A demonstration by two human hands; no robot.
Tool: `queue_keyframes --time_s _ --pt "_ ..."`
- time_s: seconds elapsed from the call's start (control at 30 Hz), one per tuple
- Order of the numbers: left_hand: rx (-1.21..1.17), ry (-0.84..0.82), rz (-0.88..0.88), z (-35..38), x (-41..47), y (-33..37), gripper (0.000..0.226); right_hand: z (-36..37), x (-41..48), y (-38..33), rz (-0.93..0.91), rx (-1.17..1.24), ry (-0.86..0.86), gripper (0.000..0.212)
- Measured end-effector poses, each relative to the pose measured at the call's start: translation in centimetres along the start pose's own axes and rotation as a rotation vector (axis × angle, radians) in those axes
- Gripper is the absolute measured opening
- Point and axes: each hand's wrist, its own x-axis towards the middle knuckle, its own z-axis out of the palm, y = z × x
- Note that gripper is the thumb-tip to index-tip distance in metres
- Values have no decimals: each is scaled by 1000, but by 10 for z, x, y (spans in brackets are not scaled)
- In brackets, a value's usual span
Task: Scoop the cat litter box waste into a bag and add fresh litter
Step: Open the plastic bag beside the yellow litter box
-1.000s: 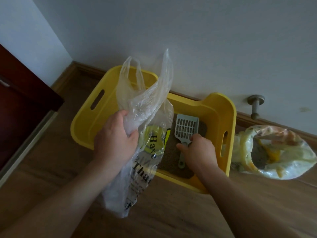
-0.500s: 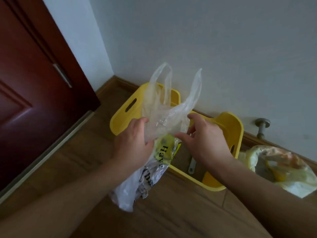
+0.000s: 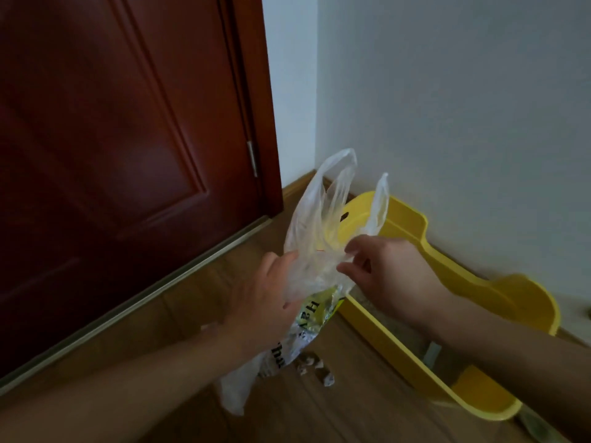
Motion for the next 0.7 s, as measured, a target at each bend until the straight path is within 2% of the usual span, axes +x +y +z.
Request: queue_keyframes --time_s 0.1,0.33,0.5,0.6,0.7 --pt "-13 11 -47 0 -11 -8 65 14 0 -4 -66 45 31 15" --pt "45 -97 -63 -2 -30 -27 87 33 -13 -15 -225 -23 57 11" --pt "79 -103 -10 -17 -31 -34 79 33 -18 -12 -262 -67 25 15" --pt "40 5 183 -31 -17 -33 71 30 -20 -11 -291 -67 -9 12" --pt "283 -38 566 -44 7 -27 68 25 -26 -11 -324 -61 -48 10"
